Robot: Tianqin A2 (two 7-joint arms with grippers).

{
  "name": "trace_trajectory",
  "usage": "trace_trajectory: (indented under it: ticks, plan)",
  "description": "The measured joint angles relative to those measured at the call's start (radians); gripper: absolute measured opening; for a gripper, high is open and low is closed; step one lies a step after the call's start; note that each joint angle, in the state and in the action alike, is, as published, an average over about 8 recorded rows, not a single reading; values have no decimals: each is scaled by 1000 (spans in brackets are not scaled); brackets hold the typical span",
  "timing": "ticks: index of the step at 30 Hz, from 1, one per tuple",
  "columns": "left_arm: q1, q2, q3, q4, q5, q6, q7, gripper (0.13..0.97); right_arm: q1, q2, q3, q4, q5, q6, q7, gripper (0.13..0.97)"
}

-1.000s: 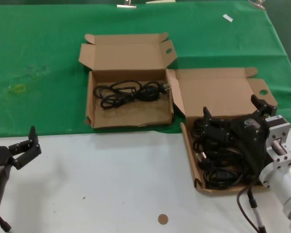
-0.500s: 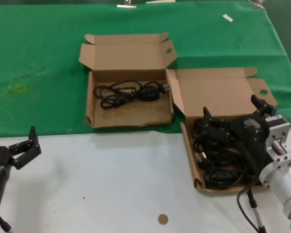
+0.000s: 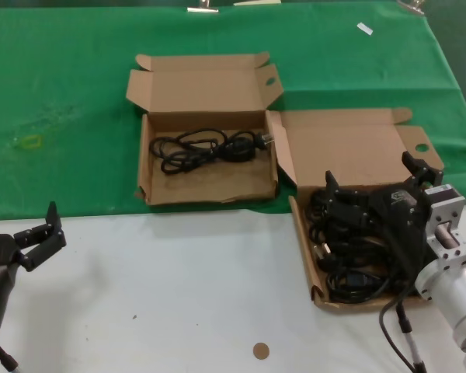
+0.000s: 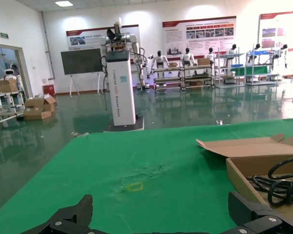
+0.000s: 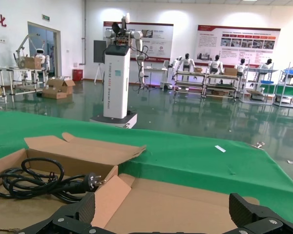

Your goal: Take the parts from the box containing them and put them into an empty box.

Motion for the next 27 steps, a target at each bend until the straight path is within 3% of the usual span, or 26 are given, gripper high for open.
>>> trace_trajectory:
  ticks: [27]
  plan:
    - [0, 0, 0, 0, 0, 0, 0, 966, 0, 0, 0, 0, 0, 0, 0, 966]
